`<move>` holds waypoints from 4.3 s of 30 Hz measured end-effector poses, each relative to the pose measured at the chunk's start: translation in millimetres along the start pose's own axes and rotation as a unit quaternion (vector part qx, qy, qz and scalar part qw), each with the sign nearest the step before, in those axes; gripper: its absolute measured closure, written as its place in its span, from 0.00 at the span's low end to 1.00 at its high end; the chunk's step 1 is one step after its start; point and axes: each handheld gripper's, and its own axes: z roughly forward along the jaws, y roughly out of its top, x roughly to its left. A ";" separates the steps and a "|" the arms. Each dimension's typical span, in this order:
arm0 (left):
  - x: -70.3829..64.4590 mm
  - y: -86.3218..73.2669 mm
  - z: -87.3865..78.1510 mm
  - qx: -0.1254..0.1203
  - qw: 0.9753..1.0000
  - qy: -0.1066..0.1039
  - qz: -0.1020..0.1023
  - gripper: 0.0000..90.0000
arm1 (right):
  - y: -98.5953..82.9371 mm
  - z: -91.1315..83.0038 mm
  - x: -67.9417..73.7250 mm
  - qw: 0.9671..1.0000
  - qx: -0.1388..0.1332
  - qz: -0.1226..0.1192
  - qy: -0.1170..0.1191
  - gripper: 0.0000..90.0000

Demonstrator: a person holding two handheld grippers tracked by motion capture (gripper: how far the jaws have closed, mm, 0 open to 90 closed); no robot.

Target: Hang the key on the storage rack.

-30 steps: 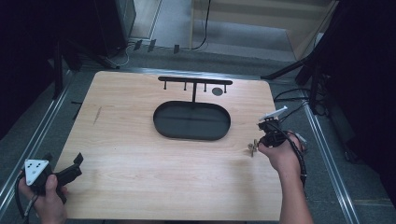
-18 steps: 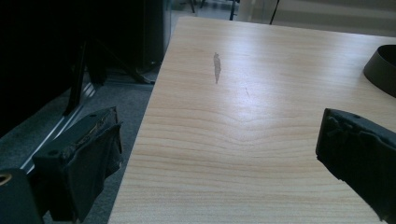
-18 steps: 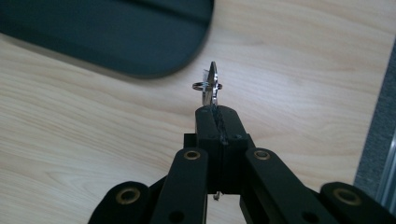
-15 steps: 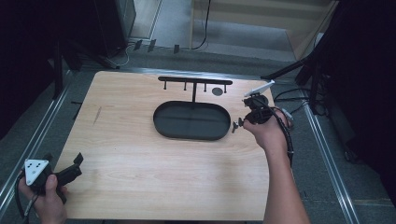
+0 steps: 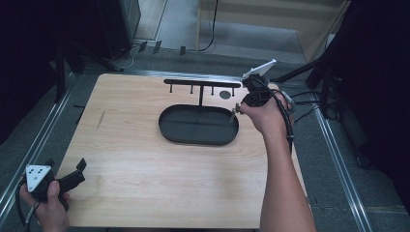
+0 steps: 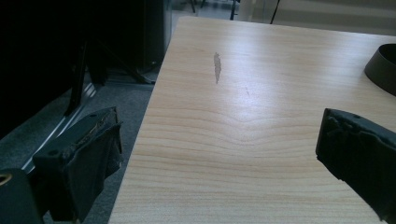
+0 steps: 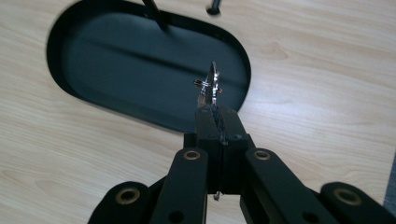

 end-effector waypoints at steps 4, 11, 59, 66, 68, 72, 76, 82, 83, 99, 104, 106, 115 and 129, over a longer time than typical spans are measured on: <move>-0.5 0.0 -0.2 0.001 1.000 0.000 0.004 0.01 | 8.6 -4.0 3.4 1.000 -0.007 0.001 -0.004 1.00; -1.1 -0.1 -0.1 0.001 1.000 0.000 0.005 0.01 | 19.9 -8.2 2.9 1.000 -0.029 0.008 -0.004 1.00; -1.5 -0.1 0.2 0.005 1.000 -0.005 0.007 0.01 | 10.3 44.4 -30.6 0.997 -0.004 0.040 -0.064 0.65; -1.6 0.3 0.6 0.008 1.000 -0.005 0.007 0.01 | -14.5 60.5 -47.0 0.996 0.005 0.068 -0.050 0.47; -0.9 0.2 0.7 0.008 1.000 -0.007 0.004 0.01 | -22.1 63.8 -50.0 0.996 0.013 0.069 -0.048 0.41; -0.9 0.2 0.7 0.008 1.000 -0.008 0.004 0.01 | -40.2 71.7 -53.4 0.997 0.023 0.048 -0.054 0.18; -1.3 0.2 0.6 0.008 1.000 -0.007 0.005 0.01 | -54.9 73.9 -56.8 0.998 0.009 0.048 -0.048 0.06; -1.8 0.1 0.6 0.009 1.000 -0.009 0.009 0.01 | -93.8 78.6 -61.3 0.998 -0.030 0.050 -0.039 0.00; -1.8 0.1 0.6 0.009 1.000 -0.009 0.009 0.01 | -99.6 79.6 -62.7 0.997 -0.036 0.051 -0.038 0.00; -2.5 -0.1 0.0 0.009 1.000 -0.012 0.013 0.01 | -192.5 105.4 -93.4 0.987 -0.127 0.089 -0.041 0.00; -1.8 -0.2 -0.3 0.008 1.000 -0.014 0.010 0.01 | -213.4 108.4 -103.2 0.979 -0.162 0.107 -0.056 0.00; -2.4 -0.4 -0.3 0.007 1.000 -0.014 0.013 0.01 | -226.1 108.8 -108.9 0.974 -0.190 0.108 -0.062 0.00; -2.3 -0.5 -0.7 0.007 1.000 -0.015 0.013 0.01 | -263.5 108.6 -124.0 0.962 -0.244 0.109 -0.062 0.00; -0.4 -0.3 -0.6 0.008 1.000 -0.017 0.005 0.01 | -284.7 102.7 -125.5 0.945 -0.298 0.117 -0.069 0.00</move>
